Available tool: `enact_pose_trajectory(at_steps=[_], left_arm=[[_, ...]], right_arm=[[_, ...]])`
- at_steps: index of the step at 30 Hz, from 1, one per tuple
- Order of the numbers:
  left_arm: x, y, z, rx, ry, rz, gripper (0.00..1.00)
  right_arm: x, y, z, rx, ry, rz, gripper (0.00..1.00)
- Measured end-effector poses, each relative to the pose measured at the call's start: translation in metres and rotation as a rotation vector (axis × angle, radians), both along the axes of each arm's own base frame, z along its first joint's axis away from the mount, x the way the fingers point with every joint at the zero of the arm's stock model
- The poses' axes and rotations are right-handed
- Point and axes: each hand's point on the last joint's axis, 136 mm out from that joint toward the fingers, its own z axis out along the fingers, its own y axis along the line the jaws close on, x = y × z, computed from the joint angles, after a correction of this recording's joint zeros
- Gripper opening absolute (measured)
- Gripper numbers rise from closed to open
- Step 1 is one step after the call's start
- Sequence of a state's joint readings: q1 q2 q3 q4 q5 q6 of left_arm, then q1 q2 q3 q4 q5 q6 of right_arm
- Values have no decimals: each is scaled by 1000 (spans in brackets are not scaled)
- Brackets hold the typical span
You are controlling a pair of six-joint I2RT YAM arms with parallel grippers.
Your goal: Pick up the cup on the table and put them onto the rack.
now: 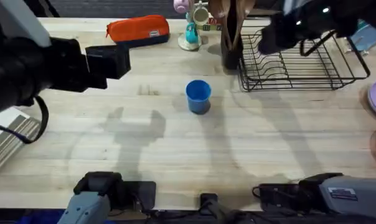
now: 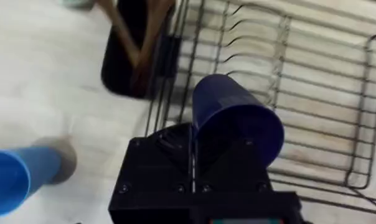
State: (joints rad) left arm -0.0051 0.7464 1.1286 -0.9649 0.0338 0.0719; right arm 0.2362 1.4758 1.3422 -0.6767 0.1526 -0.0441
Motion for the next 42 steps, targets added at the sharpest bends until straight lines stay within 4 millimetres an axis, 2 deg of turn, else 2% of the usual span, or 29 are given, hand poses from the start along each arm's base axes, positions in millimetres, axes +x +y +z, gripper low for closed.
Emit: enact_pose_trajectory(at_steps=[4,11,22,29,32,42], left_arm=[[0,0,0,0,0,0,993],[0,0,0,0,0,0,993],[0,0,0,0,0,0,993],[0,0,0,0,0,0,993],[0,0,0,0,0,0,993],[0,0,0,0,0,0,993]], right_arm=[[-8,8,-19,-5,80,27,30],[-10,9,-30,-7,120,28,30],[-6,18,-79,3,255,47,31],[-5,18,-81,1,263,48,36],[-8,18,-83,0,278,45,153],[-8,18,-92,-6,303,43,214]])
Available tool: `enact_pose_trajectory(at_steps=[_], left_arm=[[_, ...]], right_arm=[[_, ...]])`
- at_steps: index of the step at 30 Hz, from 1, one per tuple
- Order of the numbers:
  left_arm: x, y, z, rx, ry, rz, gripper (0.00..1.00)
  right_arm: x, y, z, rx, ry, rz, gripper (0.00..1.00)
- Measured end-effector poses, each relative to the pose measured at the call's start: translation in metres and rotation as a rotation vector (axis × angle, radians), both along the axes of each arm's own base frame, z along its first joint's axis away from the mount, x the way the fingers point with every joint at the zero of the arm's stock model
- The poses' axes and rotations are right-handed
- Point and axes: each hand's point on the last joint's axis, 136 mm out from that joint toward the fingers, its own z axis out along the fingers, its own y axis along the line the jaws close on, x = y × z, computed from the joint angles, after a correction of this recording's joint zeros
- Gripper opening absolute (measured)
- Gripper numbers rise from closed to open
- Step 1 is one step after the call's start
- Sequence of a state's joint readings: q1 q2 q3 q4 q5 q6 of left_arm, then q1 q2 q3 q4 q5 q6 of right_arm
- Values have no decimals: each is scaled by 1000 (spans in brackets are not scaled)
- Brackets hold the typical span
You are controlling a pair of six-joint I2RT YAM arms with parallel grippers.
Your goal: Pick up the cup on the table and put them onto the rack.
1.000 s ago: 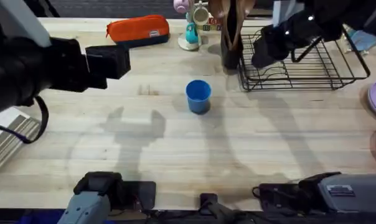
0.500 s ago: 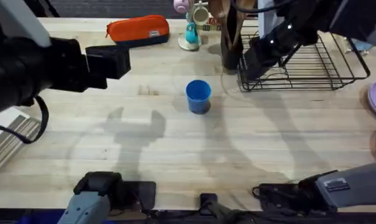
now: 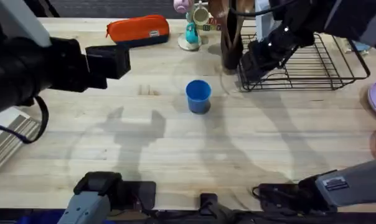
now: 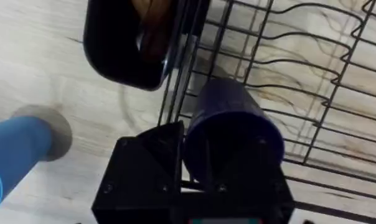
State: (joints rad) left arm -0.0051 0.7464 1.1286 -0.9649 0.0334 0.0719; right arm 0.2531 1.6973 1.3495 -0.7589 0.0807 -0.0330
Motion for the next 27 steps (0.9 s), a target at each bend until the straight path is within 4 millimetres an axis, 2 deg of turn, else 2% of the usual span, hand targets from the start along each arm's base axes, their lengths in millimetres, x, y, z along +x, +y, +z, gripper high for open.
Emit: enact_pose_trajectory(at_steps=[10,24,27], left_arm=[[0,0,0,0,0,0,993],[0,0,0,0,0,0,993],[0,0,0,0,0,0,993]], right_arm=[[0,-1,5,2,-11,-1,295],[-14,-4,34,14,-52,-1,319],[-16,-4,42,19,-69,-3,376]])
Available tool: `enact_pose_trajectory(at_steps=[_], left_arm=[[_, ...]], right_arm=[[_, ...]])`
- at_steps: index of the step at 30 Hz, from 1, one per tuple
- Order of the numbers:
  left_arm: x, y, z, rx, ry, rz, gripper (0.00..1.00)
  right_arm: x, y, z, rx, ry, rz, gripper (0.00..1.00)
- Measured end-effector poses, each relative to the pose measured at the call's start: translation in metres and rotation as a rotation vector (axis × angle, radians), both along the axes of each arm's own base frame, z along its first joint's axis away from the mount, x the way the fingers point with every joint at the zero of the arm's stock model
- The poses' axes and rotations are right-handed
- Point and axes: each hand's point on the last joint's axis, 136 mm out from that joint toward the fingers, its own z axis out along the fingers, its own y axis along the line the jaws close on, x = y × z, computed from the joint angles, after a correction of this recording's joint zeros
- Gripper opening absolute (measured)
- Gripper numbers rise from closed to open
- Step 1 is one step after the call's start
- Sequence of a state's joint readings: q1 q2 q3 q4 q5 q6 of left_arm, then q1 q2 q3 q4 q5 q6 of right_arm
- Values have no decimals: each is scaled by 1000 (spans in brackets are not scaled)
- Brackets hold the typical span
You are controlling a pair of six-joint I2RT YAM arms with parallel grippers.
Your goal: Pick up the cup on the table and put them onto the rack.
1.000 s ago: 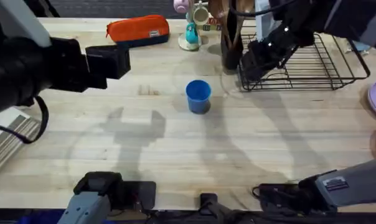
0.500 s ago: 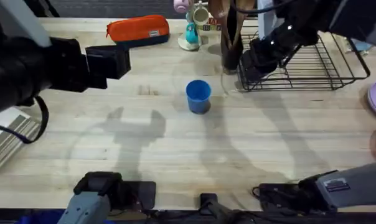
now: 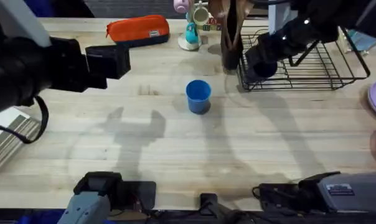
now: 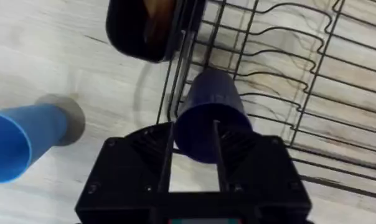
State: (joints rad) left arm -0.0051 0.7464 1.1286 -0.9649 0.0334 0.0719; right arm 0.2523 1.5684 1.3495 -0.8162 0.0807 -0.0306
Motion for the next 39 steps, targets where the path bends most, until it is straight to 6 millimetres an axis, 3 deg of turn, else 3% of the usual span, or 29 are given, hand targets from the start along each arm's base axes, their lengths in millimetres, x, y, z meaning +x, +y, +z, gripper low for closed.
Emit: enact_pose_trajectory(at_steps=[7,14,16,19,20,25,34,39], left_arm=[[0,0,0,0,0,0,993],[0,0,0,0,0,0,993],[0,0,0,0,0,0,993],[0,0,0,0,0,0,993],[0,0,0,0,0,0,993],[0,0,0,0,0,0,993],[0,0,0,0,0,0,993],[0,0,0,0,0,0,993]], right_arm=[[-7,5,29,21,-78,16,470],[-25,26,55,42,-137,87,634],[-32,33,62,49,-151,112,726],[-41,44,71,58,-171,150,972],[-44,48,74,62,-178,164,991],[-62,67,80,72,-183,236,997],[-100,111,74,134,-108,404,997],[-104,117,74,152,-99,425,996]])
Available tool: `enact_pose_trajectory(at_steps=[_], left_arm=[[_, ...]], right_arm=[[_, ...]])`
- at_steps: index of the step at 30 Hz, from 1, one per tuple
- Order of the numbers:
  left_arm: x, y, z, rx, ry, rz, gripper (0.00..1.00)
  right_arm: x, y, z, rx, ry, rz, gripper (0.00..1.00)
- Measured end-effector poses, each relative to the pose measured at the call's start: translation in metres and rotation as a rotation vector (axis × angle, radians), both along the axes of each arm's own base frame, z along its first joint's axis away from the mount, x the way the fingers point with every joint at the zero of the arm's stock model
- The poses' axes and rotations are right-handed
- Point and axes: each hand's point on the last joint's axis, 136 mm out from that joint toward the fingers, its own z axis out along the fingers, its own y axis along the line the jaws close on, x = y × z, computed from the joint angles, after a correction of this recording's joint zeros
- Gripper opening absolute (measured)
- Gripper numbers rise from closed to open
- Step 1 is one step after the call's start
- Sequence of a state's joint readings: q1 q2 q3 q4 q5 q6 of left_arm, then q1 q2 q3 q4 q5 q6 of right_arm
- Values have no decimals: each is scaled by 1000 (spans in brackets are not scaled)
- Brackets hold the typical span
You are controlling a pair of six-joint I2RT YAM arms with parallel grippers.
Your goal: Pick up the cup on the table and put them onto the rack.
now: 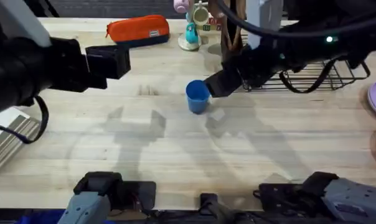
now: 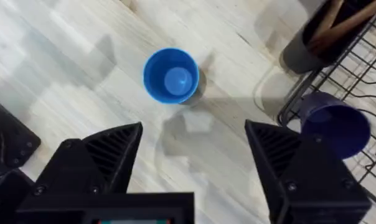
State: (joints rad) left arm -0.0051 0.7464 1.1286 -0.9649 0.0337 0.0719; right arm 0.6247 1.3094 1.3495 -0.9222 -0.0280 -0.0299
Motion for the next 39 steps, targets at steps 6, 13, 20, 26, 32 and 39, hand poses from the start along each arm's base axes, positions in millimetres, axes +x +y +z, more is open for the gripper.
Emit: enact_pose_trajectory(at_steps=[6,13,20,26,32,39], left_arm=[[0,0,0,0,0,0,993],[0,0,0,0,0,0,992],[0,0,0,0,0,0,993],[0,0,0,0,0,0,993],[0,0,0,0,0,0,993],[0,0,0,0,0,0,994]], right_arm=[[3,4,-8,-7,22,5,996],[19,17,-40,-45,84,8,996],[25,21,-70,-92,150,7,996],[33,27,-79,-93,151,7,996],[42,33,-82,-79,132,7,997],[44,35,-100,-105,168,6,996]])
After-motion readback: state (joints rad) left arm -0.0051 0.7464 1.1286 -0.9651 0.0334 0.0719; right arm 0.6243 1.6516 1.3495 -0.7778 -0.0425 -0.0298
